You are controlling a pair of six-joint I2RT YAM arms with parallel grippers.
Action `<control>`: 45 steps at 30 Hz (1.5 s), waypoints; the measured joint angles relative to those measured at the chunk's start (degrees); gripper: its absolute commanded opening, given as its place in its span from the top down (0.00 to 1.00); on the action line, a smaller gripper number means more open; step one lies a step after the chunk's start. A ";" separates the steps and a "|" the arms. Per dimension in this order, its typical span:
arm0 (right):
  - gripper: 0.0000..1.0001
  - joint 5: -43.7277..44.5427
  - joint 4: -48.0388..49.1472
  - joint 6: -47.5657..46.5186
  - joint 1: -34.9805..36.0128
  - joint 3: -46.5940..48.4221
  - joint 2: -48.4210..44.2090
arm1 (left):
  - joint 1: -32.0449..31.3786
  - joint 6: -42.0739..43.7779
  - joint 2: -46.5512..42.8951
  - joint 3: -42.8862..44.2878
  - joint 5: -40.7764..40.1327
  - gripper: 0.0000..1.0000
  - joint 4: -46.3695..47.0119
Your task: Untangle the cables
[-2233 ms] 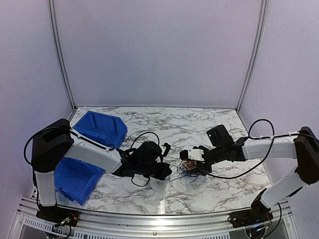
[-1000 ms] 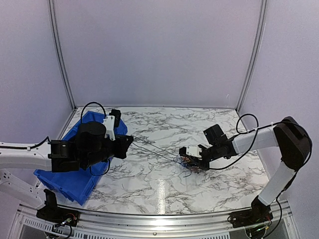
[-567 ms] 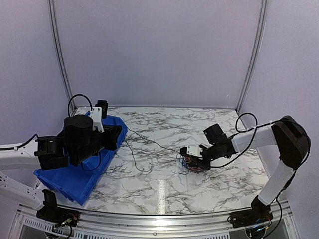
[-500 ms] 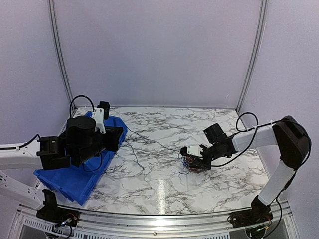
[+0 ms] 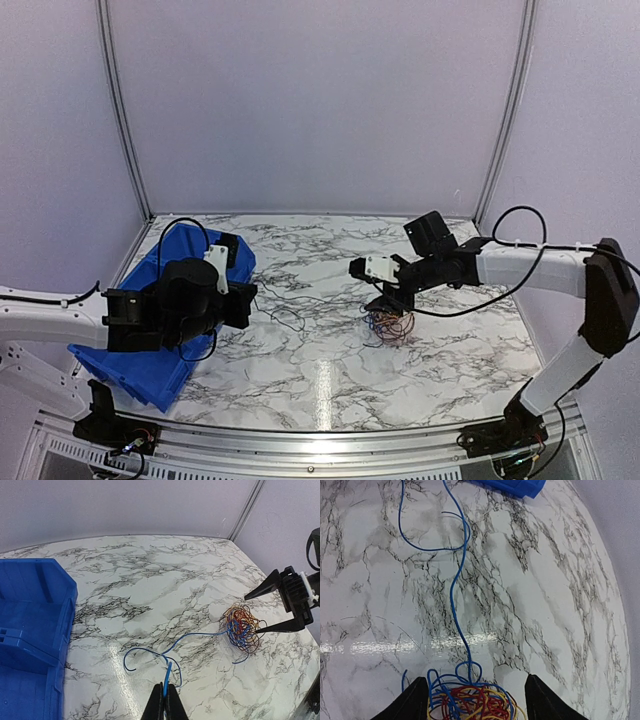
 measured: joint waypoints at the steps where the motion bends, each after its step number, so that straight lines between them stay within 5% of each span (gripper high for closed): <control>1: 0.32 -0.02 0.48 0.33 0.72 0.72 1.92 | 0.00 -0.11 0.13 -0.02 0.15 1.00 0.26; 3: 0.37 -0.02 1.29 1.05 1.51 1.66 5.79 | 0.00 -0.33 0.28 -0.02 0.46 1.00 0.85; 9: 0.77 1.25 2.84 2.56 2.01 3.37 16.33 | 0.00 -0.52 0.11 -0.33 0.74 1.00 1.05; 11: 0.79 1.64 3.13 2.73 2.01 3.30 17.33 | 0.00 -0.55 -0.57 -0.83 0.63 1.00 1.01; 21: 0.79 2.67 5.16 3.34 -0.48 0.02 17.27 | 0.13 2.71 -6.45 0.74 -3.32 1.00 -4.22; 28: 0.81 1.81 5.60 4.63 -5.95 -1.44 16.55 | 2.29 14.27 -17.40 15.54 -13.64 1.00 -15.39; 36: 0.57 0.79 4.02 6.03 -7.17 -1.51 14.45 | 2.64 23.34 -24.39 33.40 -18.93 1.00 -17.33; 45: 0.42 -4.42 -5.90 5.64 -7.17 7.43 2.95 | 2.64 22.25 -9.79 35.15 -5.55 1.00 -21.51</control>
